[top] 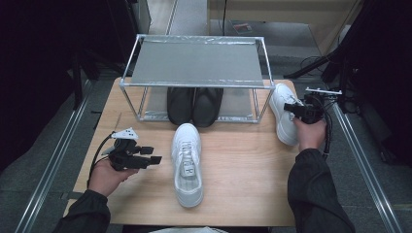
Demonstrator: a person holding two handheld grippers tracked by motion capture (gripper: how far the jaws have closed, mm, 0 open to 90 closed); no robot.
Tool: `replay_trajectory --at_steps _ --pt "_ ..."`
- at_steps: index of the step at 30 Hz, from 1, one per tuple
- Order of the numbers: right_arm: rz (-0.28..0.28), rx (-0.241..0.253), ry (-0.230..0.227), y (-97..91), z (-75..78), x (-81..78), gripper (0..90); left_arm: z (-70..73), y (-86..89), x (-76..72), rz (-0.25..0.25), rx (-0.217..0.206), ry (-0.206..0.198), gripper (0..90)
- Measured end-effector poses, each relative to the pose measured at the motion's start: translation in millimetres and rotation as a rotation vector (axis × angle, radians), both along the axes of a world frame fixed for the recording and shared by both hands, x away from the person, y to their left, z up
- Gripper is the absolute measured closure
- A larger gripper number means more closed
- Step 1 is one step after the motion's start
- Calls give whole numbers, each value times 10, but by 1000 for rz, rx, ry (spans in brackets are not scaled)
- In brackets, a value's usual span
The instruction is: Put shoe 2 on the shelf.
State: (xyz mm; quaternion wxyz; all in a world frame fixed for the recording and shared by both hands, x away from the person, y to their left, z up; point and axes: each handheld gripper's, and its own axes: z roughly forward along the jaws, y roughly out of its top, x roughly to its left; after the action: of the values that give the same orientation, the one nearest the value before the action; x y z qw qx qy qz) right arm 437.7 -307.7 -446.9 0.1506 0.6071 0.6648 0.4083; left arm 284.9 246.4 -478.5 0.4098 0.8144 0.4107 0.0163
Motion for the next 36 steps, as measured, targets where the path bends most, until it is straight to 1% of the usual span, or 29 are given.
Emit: replay_trajectory --at_steps 3,4,7,10,14,17,22,24,28,29,33,36 --pt "7 -10 -2 -10 25 -41 811 5 -18 17 -10 -5 3 398" --pt "9 -10 -5 -19 38 -63 811 6 -25 19 -5 -8 2 395" --pt "12 -13 -4 -36 60 -115 810 18 -33 34 -13 -14 -1 405" --pt "21 -30 -1 -30 68 -171 810 21 -44 48 -17 -16 2 402" --pt "28 -37 -4 -22 83 -264 810 30 -64 70 -19 -23 0 393" --pt "26 -27 -11 -37 102 -329 809 39 -98 105 -32 -26 -3 392" --pt "29 -41 -22 -49 133 -439 809 54 -142 152 -50 -33 -13 392" --pt "30 -41 -26 -65 143 -475 809 62 -157 168 -58 -36 -10 393" --pt "25 -30 -24 -84 153 -535 809 68 -180 209 -70 -38 -13 390" --pt "20 -29 -19 -85 162 -576 809 72 -188 219 -72 -42 -13 390" --pt "29 -38 -27 -91 178 -663 809 82 -218 268 -79 -48 -9 383" --pt "28 -38 -24 -82 189 -719 810 90 -239 296 -84 -51 -10 381"
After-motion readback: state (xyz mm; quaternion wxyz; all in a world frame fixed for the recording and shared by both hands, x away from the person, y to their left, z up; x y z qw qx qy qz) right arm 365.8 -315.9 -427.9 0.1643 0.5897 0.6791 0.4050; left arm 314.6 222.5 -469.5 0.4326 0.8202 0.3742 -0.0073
